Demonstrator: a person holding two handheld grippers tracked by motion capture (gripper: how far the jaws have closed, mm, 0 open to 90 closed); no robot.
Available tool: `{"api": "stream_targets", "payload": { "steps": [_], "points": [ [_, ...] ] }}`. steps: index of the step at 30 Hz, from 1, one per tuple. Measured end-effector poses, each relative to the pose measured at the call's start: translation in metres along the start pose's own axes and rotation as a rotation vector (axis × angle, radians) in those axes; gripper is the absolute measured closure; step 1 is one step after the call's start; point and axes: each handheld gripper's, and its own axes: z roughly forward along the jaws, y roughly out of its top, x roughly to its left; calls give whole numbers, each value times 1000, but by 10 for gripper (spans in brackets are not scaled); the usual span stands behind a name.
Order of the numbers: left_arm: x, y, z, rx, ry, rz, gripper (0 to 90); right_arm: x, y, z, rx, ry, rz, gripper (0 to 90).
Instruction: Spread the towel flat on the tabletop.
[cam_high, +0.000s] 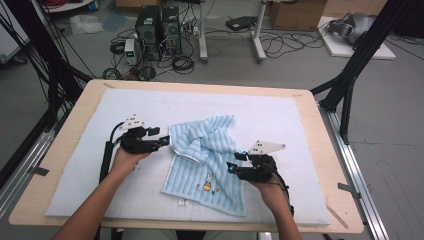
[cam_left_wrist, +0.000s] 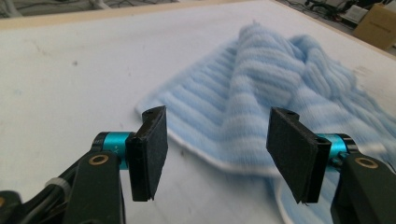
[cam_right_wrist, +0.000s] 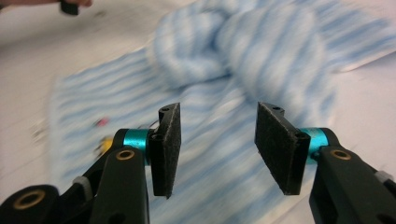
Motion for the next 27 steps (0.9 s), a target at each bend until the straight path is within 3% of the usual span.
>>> {"api": "stream_targets", "payload": {
  "steps": [1,2,4,5,6,7,8,10,11,12,13,14,15,16,17,20,27],
  "points": [
    [1,5,14,33,12,6,380,-2,1,4,-4,-26,2,493],
    [1,5,14,33,12,6,379,-2,1,5,-4,-28,3,489],
    [2,7,34,87,37,20,373,0,0,6,4,-26,-13,481],
    [2,7,34,87,37,20,366,1,0,5,5,-32,-25,476],
    [4,5,46,147,57,36,357,2,0,5,2,-33,-29,473],
    [4,5,46,147,57,36,347,2,0,5,2,-33,-29,473],
    [4,2,56,192,92,44,329,2,0,5,0,-30,-28,466],
    [2,1,61,211,99,54,313,1,-1,6,11,-39,-33,464],
    [-5,0,68,227,127,123,294,1,-1,6,14,-38,-32,464],
    [-5,0,68,227,127,123,307,1,-1,6,14,-38,-32,464],
    [-7,1,70,231,131,143,348,0,-2,6,15,-38,-33,461],
    [-9,2,71,228,123,157,453,0,-2,7,18,-42,-35,460],
    [-10,3,72,226,104,179,453,0,-2,7,18,-42,-35,460],
    [-12,5,74,231,91,209,556,0,-2,7,21,-45,-29,460],
    [-15,9,79,244,85,271,782,-1,-2,7,24,-45,-30,460],
    [-10,13,84,240,100,235,828,0,-2,8,22,-40,-35,461],
    [31,28,92,209,226,158,836,-1,-5,7,18,-40,-19,461]
  ]
}}
